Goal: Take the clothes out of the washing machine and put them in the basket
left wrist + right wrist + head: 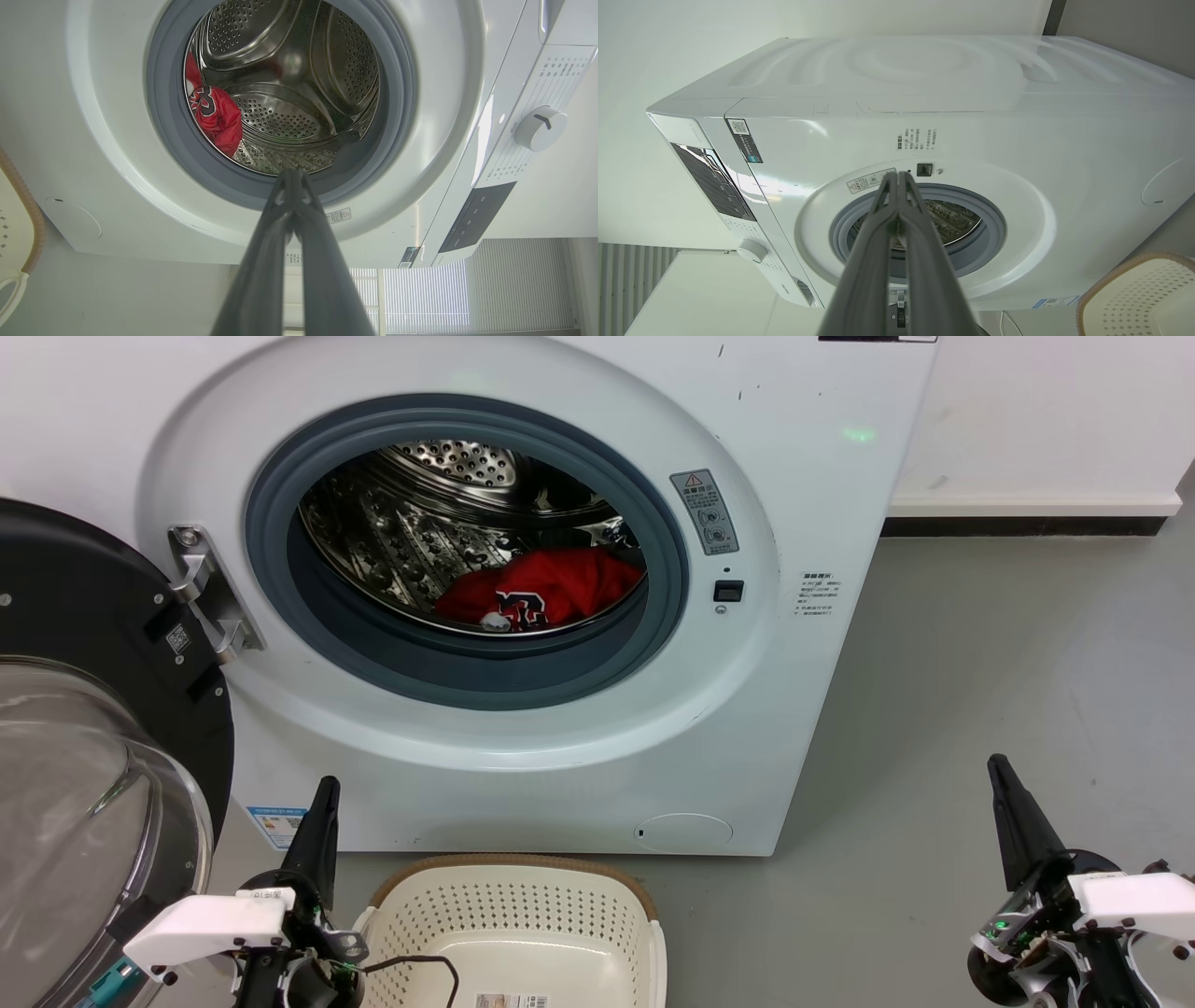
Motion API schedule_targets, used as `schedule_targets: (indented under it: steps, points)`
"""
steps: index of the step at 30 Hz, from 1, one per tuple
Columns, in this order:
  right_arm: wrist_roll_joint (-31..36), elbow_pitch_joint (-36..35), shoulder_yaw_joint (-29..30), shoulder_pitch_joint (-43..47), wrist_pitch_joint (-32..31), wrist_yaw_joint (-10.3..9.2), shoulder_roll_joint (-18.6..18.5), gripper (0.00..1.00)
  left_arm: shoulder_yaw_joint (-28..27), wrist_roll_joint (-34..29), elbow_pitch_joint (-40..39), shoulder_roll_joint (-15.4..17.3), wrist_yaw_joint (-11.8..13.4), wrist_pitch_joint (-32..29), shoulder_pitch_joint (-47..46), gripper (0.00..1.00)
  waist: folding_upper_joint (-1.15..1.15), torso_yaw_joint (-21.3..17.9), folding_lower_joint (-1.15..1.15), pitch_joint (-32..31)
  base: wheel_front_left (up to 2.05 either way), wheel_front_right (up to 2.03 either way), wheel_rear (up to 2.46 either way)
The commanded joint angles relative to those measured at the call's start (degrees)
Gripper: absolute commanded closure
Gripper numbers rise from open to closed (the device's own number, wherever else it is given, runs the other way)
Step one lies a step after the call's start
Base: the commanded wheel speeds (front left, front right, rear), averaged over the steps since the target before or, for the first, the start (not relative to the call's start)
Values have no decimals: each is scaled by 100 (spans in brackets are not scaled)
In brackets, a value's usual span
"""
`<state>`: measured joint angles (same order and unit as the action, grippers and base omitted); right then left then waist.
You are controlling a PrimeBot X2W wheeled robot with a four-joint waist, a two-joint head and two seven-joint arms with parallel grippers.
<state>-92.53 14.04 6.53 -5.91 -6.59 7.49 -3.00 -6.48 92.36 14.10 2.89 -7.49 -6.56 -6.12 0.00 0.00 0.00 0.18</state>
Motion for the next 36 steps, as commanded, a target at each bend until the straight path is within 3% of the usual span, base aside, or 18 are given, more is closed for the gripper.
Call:
schedule_targets:
  steps: [1,28,29,36]
  points:
    - [26,10,-1,-72,-4,0,19,100,-14,13,-2,-4,-15,-11,-36,100,0,0,0,0,0,0,0]
    - [26,10,-2,-73,-3,0,19,100,-14,12,-2,-4,-15,-11,-36,100,0,0,0,0,0,0,0]
    - [0,0,0,0,0,0,0,0,0,0,0,0,0,0,0,0,0,0,0,0,0,0,0]
    - [142,105,-18,127,126,0,4,0,6,-188,39,-9,1,128,116,0,0,-1,0,4,0,0,0]
